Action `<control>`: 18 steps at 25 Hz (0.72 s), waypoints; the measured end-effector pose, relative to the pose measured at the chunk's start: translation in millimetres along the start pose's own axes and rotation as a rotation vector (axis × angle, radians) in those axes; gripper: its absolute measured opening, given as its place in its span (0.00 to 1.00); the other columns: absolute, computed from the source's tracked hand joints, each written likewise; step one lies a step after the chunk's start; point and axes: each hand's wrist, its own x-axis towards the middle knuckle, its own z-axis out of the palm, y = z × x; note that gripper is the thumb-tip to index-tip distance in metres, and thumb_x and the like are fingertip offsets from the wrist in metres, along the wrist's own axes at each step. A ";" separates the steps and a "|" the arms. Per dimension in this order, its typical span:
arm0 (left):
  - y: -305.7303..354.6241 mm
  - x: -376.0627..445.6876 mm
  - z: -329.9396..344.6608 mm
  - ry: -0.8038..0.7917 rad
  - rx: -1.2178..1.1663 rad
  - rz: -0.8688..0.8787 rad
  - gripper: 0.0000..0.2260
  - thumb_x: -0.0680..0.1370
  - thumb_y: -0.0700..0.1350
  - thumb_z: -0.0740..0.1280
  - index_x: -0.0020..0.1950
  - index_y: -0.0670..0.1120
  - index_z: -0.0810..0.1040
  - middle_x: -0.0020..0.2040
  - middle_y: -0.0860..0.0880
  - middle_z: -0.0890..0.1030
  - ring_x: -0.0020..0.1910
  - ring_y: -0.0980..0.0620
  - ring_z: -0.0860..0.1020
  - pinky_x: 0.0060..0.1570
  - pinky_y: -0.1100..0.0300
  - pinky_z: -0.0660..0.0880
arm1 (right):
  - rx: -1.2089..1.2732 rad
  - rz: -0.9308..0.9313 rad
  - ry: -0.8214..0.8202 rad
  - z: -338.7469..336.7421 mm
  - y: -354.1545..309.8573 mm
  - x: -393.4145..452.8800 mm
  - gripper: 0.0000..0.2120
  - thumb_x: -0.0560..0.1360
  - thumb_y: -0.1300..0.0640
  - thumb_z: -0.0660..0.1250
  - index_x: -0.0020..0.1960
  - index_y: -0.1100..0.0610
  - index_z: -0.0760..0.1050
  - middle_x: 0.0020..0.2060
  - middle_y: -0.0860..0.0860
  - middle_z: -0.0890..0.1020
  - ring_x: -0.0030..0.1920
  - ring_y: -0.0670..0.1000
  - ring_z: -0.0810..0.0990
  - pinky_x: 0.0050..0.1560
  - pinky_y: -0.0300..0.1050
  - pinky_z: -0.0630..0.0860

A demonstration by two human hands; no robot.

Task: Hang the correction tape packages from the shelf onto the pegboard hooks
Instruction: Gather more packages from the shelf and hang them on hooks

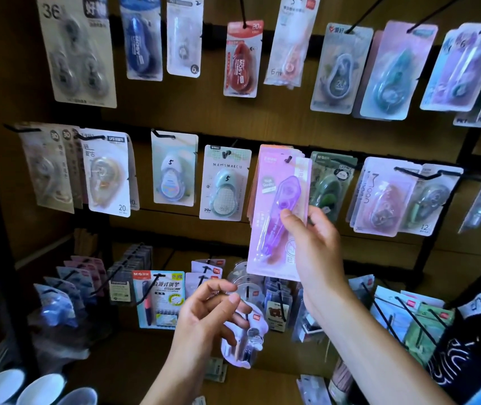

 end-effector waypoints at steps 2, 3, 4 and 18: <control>0.6 0.0 0.0 0.012 0.011 -0.006 0.09 0.70 0.46 0.71 0.47 0.45 0.79 0.39 0.39 0.83 0.34 0.44 0.79 0.28 0.58 0.71 | -0.028 0.022 0.043 1.4 4.3 11.9 0.04 0.78 0.55 0.68 0.50 0.55 0.79 0.42 0.47 0.86 0.40 0.42 0.83 0.37 0.31 0.75; 0.4 -0.1 0.0 0.016 0.011 -0.011 0.09 0.70 0.46 0.71 0.47 0.44 0.79 0.39 0.38 0.83 0.34 0.44 0.79 0.28 0.58 0.71 | -0.056 0.047 0.061 2.8 6.0 19.3 0.05 0.78 0.55 0.68 0.51 0.55 0.79 0.43 0.47 0.86 0.39 0.42 0.82 0.36 0.31 0.75; 0.1 0.0 -0.1 0.020 0.009 -0.016 0.09 0.70 0.46 0.71 0.47 0.44 0.79 0.39 0.38 0.83 0.34 0.44 0.79 0.28 0.58 0.71 | -0.092 0.075 0.068 5.0 7.4 27.3 0.07 0.78 0.54 0.67 0.52 0.56 0.79 0.44 0.47 0.85 0.39 0.42 0.81 0.36 0.33 0.75; -51.1 -1.6 -30.4 0.378 0.223 -0.216 0.06 0.76 0.35 0.65 0.46 0.45 0.75 0.36 0.47 0.82 0.28 0.54 0.76 0.22 0.67 0.68 | -0.228 0.068 0.436 -78.7 141.5 -73.2 0.02 0.71 0.54 0.66 0.42 0.47 0.75 0.38 0.52 0.81 0.38 0.57 0.79 0.40 0.54 0.75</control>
